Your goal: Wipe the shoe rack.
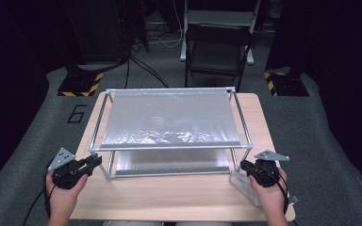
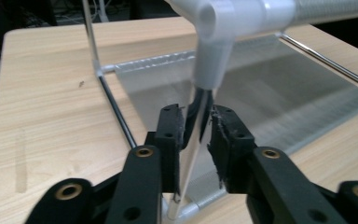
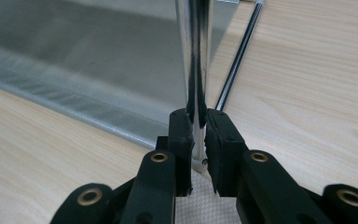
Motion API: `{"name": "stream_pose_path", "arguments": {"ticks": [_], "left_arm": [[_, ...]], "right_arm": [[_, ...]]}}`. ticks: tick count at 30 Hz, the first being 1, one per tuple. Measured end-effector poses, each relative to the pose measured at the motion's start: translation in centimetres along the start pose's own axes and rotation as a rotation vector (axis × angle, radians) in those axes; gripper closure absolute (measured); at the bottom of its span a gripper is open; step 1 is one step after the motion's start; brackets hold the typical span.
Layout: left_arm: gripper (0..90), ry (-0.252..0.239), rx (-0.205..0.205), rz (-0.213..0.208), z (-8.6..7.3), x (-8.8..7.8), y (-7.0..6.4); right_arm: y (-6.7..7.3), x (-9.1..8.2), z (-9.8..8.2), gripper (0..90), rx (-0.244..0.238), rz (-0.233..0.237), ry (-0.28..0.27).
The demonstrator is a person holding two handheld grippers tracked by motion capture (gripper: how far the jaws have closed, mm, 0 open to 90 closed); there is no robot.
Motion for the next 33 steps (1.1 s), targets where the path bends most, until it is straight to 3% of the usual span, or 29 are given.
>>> {"name": "stream_pose_path", "arguments": {"ticks": [4,13,18,19,26,28,33], "left_arm": [[78.4,0.017,0.002,0.005,-0.3,0.1,0.2],[79.5,-0.002,0.023,-0.014,-1.0,-1.1,0.0],[79.5,-0.009,0.016,-0.004,-1.2,-1.4,-0.5],[79.4,-0.026,0.010,0.000,-1.3,-1.4,-0.6],[79.2,-0.009,0.008,-0.018,-1.5,-1.9,-1.0],[79.0,-0.013,0.001,-0.016,-1.5,-1.9,-1.0],[78.9,-0.020,-0.007,-0.011,-1.6,-1.8,-1.1]], "right_arm": [[-0.1,0.6,0.4,80.3,-0.012,-0.011,0.007],[-0.5,2.8,1.9,80.0,-0.007,-0.030,0.007],[0.0,4.0,3.0,67.8,-0.026,-0.046,-0.009],[0.1,4.2,3.1,66.4,-0.008,-0.051,-0.031],[0.3,3.9,2.3,55.9,0.001,-0.056,-0.024],[0.6,3.4,1.7,54.4,0.019,-0.062,-0.033],[1.1,2.4,0.2,54.5,0.011,-0.064,-0.025]]}}
Point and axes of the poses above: each handheld gripper's, and its own axes: x roughly forward along the jaws, z roughly out of its top, y roughly to its left, the point moved 5 cm from there along x, roughly forward along the jaws, and after that the axes turned 9 degrees about -y, right-handed, at the moved point
